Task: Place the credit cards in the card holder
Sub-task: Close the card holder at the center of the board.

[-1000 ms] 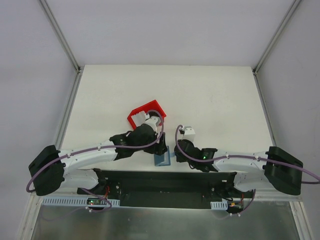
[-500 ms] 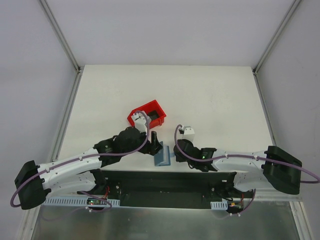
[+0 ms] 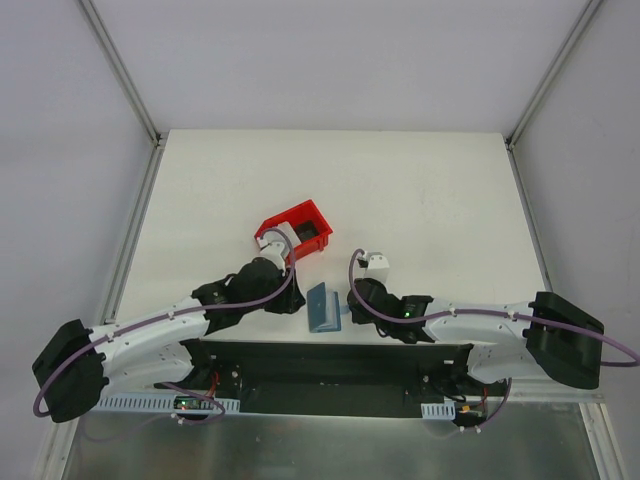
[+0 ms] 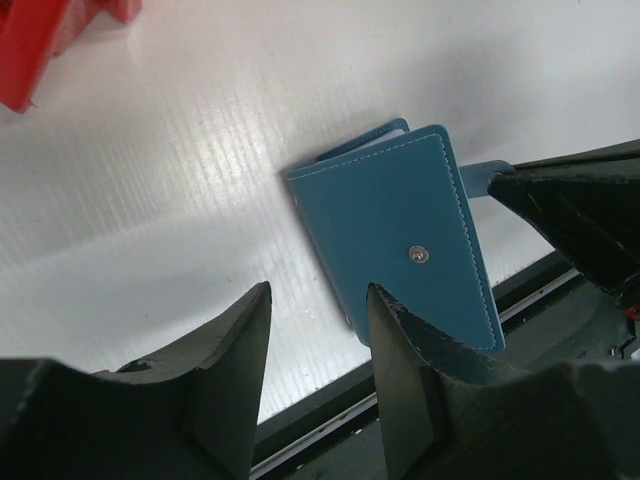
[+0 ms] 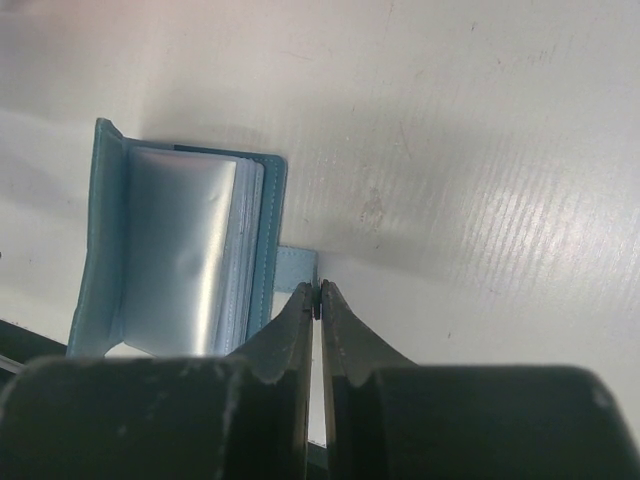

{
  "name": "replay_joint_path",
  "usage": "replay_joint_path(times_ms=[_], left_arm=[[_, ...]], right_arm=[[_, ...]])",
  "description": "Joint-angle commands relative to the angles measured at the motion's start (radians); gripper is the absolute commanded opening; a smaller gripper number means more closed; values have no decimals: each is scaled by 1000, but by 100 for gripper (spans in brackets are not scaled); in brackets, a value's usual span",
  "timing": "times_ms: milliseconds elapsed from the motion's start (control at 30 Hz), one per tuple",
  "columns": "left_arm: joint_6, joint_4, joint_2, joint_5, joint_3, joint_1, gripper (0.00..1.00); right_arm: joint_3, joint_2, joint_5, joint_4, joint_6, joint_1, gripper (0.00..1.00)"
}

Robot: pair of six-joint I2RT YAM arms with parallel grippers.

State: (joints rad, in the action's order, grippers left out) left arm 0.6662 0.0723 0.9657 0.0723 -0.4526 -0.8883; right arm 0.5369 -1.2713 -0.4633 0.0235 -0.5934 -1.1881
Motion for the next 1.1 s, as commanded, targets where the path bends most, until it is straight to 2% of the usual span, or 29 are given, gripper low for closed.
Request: replay_joint_path(times_ms=[0, 300, 700, 1067], left_arm=[[0, -63, 25, -71, 2, 3, 43], [-48, -157, 159, -209, -31, 5, 43], [-48, -216, 240, -210, -38, 0, 45], [-70, -223, 343, -198, -29, -18, 43]], right_arm=[[44, 1, -8, 12, 7, 5, 7], [67, 6, -6, 30, 18, 7, 7], [84, 9, 20, 36, 33, 7, 7], [110, -2, 58, 36, 47, 7, 7]])
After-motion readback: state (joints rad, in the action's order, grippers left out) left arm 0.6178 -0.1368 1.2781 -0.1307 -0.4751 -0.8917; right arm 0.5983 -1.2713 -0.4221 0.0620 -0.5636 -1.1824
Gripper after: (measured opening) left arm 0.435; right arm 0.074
